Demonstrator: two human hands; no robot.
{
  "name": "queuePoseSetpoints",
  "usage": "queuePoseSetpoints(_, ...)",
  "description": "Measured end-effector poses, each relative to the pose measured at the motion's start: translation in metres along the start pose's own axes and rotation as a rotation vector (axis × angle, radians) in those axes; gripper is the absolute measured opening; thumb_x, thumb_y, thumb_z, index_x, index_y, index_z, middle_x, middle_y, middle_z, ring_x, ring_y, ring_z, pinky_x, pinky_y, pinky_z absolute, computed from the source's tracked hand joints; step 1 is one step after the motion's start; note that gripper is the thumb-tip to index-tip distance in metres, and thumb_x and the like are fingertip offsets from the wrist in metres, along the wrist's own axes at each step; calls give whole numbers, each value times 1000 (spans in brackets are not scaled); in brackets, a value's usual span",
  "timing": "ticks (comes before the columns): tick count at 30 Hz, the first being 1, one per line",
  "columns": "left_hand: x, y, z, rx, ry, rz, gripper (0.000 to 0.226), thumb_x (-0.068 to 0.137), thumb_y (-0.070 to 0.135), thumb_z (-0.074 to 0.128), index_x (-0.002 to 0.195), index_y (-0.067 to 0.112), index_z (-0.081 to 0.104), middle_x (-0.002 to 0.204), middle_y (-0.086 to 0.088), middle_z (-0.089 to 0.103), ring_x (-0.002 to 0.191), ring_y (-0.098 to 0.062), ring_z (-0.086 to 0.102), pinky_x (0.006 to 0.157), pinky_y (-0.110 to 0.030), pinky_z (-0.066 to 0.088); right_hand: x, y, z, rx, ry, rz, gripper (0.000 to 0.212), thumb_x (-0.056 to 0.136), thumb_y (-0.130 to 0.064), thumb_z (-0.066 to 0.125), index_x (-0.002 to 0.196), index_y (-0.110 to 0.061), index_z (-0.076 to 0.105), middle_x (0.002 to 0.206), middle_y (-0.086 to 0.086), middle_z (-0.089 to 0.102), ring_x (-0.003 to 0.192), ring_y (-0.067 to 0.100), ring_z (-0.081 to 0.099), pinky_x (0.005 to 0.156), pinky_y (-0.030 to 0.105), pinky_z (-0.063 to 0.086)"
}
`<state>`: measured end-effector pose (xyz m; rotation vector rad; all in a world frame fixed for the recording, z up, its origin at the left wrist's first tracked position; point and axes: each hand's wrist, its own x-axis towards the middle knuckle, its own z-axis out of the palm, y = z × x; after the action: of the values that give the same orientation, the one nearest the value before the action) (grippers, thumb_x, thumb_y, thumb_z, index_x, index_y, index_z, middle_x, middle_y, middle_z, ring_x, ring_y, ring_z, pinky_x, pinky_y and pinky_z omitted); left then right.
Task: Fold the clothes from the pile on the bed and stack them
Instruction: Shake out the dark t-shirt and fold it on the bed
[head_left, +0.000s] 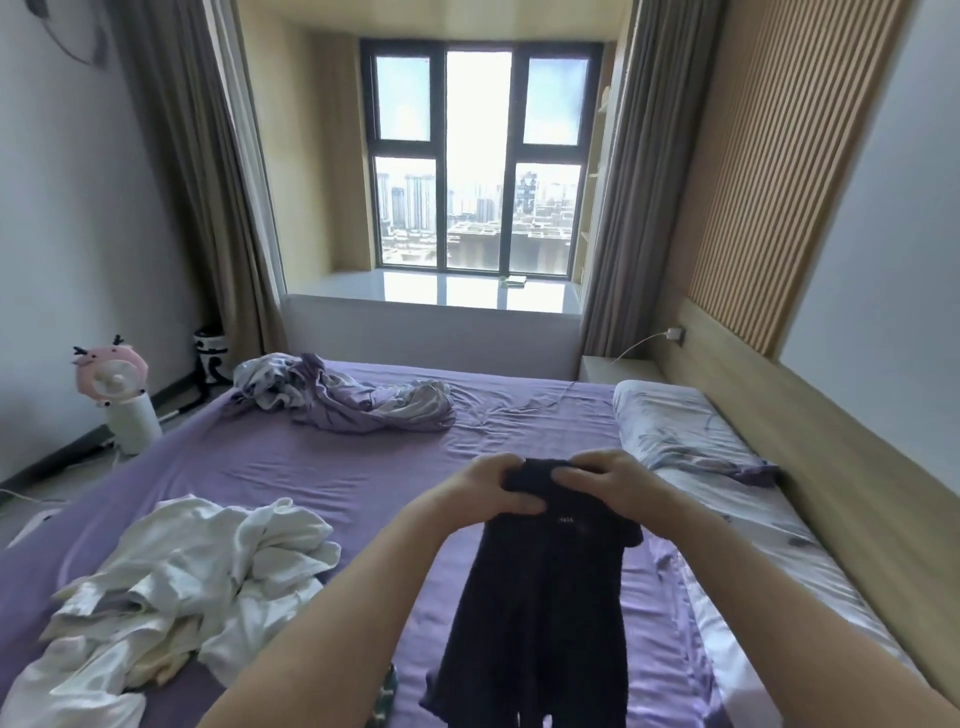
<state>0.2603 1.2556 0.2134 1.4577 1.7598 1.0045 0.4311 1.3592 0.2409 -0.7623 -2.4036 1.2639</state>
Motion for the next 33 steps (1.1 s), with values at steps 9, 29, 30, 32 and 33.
queuePoseSetpoints(9, -52, -33, -46, 327, -233, -190, 28, 78, 21, 73, 103, 10, 67, 101, -2, 67, 103, -23, 63, 95, -39, 49, -29, -24, 8, 338, 244, 43, 25, 80, -34, 69, 86, -10, 73, 84, 13, 72, 75, 23, 67, 73, 35, 54)
queuePoseSetpoints(29, -73, 39, -53, -62, 68, 83, 34, 91, -7, 43, 102, 18, 64, 75, 9, 61, 61, 2, 56, 55, -9, 46, -38, -89, 55, -227, 433, -299, 46, 80, -1, 63, 121, -19, 53, 114, -5, 51, 108, 12, 50, 89, 15, 37)
queuePoseSetpoints(30, -76, 42, -57, -72, 67, 82, 34, 90, -8, 43, 102, 15, 65, 75, 8, 62, 62, 2, 58, 57, -10, 48, -38, -87, 50, -148, 374, -268, 53, 82, -6, 66, 129, -21, 47, 123, -8, 47, 116, 10, 46, 95, 18, 36)
queuePoseSetpoints(32, -80, 46, -62, -93, 32, 90, 31, 90, -9, 45, 105, 7, 67, 82, -2, 65, 73, -11, 62, 69, -23, 51, -41, -86, 44, 30, 205, -203, 55, 84, -11, 67, 132, -26, 45, 131, -9, 49, 118, 6, 49, 99, 23, 41)
queuePoseSetpoints(33, -81, 47, -63, -108, 12, 101, 29, 89, -8, 46, 105, 4, 68, 85, -6, 65, 76, -17, 60, 72, -30, 50, -41, -86, 44, 101, 146, -197, 50, 85, -10, 66, 128, -28, 49, 128, -7, 55, 113, 6, 55, 96, 21, 45)
